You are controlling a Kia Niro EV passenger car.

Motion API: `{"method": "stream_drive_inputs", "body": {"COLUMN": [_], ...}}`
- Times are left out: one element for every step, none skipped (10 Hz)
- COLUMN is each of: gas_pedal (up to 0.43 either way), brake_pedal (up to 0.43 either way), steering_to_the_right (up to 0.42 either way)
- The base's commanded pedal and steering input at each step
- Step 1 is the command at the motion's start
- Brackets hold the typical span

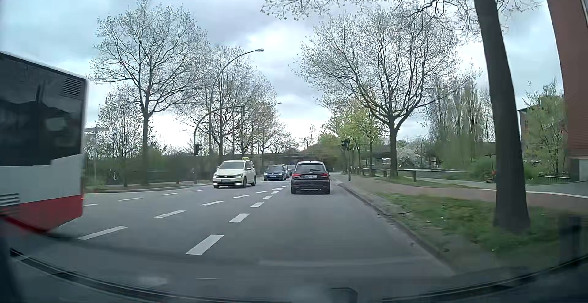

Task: Follow the waypoints while adhering to traffic rules and regulations

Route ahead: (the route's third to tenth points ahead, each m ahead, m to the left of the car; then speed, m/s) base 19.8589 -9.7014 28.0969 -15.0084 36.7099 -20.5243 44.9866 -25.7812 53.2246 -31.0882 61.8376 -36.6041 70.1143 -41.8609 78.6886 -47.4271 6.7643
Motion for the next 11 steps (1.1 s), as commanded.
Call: {"method": "stream_drive_inputs", "body": {"gas_pedal": [0.22,0.22,0.22,0.22,0.22,0.209,0.209,0.209,0.209,0.209,0.209], "brake_pedal": [0.006,0.006,0.0,0.006,0.006,0.006,0.006,0.006,0.006,0.0,0.006], "steering_to_the_right": [-0.001,-0.001,-0.001,-0.001,-0.001,-0.001,-0.001,-0.001,-0.002,-0.002,-0.002]}}
